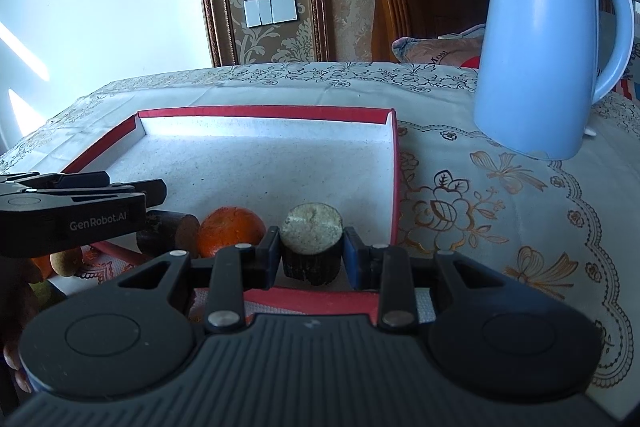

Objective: Organize fruits

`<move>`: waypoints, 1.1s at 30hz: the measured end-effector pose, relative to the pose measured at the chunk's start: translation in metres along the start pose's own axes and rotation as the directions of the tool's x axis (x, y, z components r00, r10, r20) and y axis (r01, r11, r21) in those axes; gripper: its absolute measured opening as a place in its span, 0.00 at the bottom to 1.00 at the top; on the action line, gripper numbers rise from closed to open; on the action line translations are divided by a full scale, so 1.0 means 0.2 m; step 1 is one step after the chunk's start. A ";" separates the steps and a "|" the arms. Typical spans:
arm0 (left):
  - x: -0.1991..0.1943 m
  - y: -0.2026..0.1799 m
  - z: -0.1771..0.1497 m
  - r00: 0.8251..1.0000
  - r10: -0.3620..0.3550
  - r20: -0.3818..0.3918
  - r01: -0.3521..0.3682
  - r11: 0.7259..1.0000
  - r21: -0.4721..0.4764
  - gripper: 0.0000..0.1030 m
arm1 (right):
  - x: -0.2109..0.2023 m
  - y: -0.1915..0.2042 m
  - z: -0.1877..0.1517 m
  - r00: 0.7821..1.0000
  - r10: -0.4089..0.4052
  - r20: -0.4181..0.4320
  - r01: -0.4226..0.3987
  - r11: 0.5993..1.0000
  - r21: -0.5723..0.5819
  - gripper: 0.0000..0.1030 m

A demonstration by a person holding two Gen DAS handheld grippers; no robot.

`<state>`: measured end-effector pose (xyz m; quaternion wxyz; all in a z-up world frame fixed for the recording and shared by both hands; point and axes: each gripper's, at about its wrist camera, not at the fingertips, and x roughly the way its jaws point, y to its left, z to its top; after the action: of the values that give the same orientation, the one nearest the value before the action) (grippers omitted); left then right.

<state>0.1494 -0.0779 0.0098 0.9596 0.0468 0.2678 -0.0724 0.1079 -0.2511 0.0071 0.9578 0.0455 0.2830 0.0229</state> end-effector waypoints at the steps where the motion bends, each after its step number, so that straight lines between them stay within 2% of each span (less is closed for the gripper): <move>1: 0.00 0.00 0.00 1.000 -0.002 0.000 0.002 1.000 0.003 0.63 | 0.00 -0.01 0.00 1.000 0.002 0.003 -0.002 1.000 0.006 0.32; 3: 0.00 0.00 0.00 1.000 -0.002 0.000 0.002 1.000 0.002 0.64 | -0.01 -0.01 0.00 1.000 0.000 0.012 0.000 1.000 0.013 0.38; 7: -0.01 0.02 0.00 1.000 0.012 -0.005 -0.012 1.000 -0.018 0.73 | -0.03 -0.02 -0.01 1.000 0.004 0.022 -0.005 1.000 0.028 0.38; 13: -0.09 0.09 0.01 0.999 0.029 0.028 -0.027 0.998 -0.065 0.73 | -0.08 -0.04 -0.02 0.999 0.005 0.046 -0.008 0.999 0.053 0.39; 16: -0.15 0.11 0.00 0.999 0.015 0.040 -0.012 0.996 -0.083 0.75 | -0.10 -0.03 -0.04 0.999 0.010 0.052 -0.013 0.999 0.050 0.47; 19: -0.22 0.11 -0.03 0.998 -0.002 0.057 0.007 0.997 -0.071 0.78 | -0.13 -0.01 -0.05 0.998 0.004 0.065 -0.006 0.999 0.036 0.48; 29: -0.31 0.15 -0.12 0.998 0.010 0.057 -0.006 0.998 -0.063 0.78 | -0.20 0.01 -0.08 0.995 -0.008 0.100 0.005 0.999 0.040 0.48; 33: -0.35 0.17 -0.17 0.999 0.003 0.045 -0.001 0.998 -0.064 0.78 | -0.25 0.03 -0.11 0.995 0.017 0.097 -0.021 0.999 0.044 0.48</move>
<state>0.0782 -0.0330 0.0188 0.9665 0.0148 0.2481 -0.0639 0.0533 -0.2475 0.0165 0.9688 0.0710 0.2361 0.0233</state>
